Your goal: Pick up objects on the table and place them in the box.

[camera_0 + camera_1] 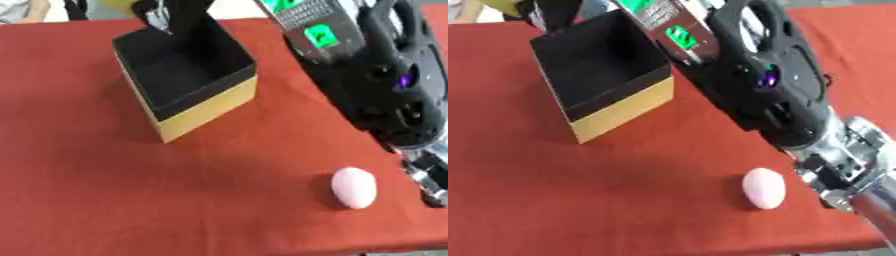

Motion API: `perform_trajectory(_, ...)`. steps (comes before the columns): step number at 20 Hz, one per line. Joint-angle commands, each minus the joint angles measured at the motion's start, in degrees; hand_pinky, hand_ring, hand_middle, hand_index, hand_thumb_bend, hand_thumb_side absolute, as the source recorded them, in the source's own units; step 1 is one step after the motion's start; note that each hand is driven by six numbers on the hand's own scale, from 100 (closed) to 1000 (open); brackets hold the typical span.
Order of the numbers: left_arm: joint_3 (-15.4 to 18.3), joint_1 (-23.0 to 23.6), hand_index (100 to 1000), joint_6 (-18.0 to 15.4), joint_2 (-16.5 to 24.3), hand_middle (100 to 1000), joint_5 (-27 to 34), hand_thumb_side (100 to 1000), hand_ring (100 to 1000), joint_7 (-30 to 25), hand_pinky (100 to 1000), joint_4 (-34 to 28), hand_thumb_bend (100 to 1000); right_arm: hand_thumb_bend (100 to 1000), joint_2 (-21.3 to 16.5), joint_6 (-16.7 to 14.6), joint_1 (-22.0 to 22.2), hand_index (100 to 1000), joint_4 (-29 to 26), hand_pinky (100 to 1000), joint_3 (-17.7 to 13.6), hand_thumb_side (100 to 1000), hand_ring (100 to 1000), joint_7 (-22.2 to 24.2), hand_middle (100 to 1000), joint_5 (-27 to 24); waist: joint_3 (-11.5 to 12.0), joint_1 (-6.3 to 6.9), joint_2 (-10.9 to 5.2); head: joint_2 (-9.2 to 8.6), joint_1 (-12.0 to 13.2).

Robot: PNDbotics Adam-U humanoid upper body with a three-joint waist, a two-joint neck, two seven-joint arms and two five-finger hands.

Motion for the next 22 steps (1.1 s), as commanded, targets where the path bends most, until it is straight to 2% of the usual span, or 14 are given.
perform_trajectory(1,0.08,-0.74,813,-0.02,0.84,677,0.39,352,814,-0.24,541,-0.84,100,100,0.34,4.37,-0.89,529,1.91,418,0.03,100,430,3.57,355,0.73,0.19,0.1,-0.85,0.29,-0.13)
perform_trajectory(4,0.1,-0.68,813,0.0,0.82,677,0.4,354,814,-0.27,541,-0.84,100,100,0.02,4.34,-0.52,530,2.98,420,0.5,100,432,3.57,397,0.86,0.18,-0.02,-0.83,0.29,0.28)
perform_trajectory(13,0.21,-0.62,813,0.03,0.81,677,0.3,348,813,-0.28,542,-0.84,100,100,-1.09,3.51,-0.02,529,4.66,420,0.45,100,437,3.57,406,1.38,-0.15,0.09,-1.03,0.29,1.57)
perform_trajectory(20,0.23,-0.64,813,0.01,0.78,677,0.24,348,813,-0.3,542,-0.84,100,122,-0.78,1.93,-0.06,550,10.03,476,1.65,100,472,3.57,434,-0.31,-0.26,0.19,-0.98,0.29,0.85)
perform_trajectory(22,0.25,-0.61,813,0.02,0.79,677,0.23,349,813,-0.28,541,-0.84,100,137,-0.54,1.3,-0.1,561,11.72,500,1.69,137,487,3.57,447,-0.11,-0.26,0.19,-0.92,0.29,0.52)
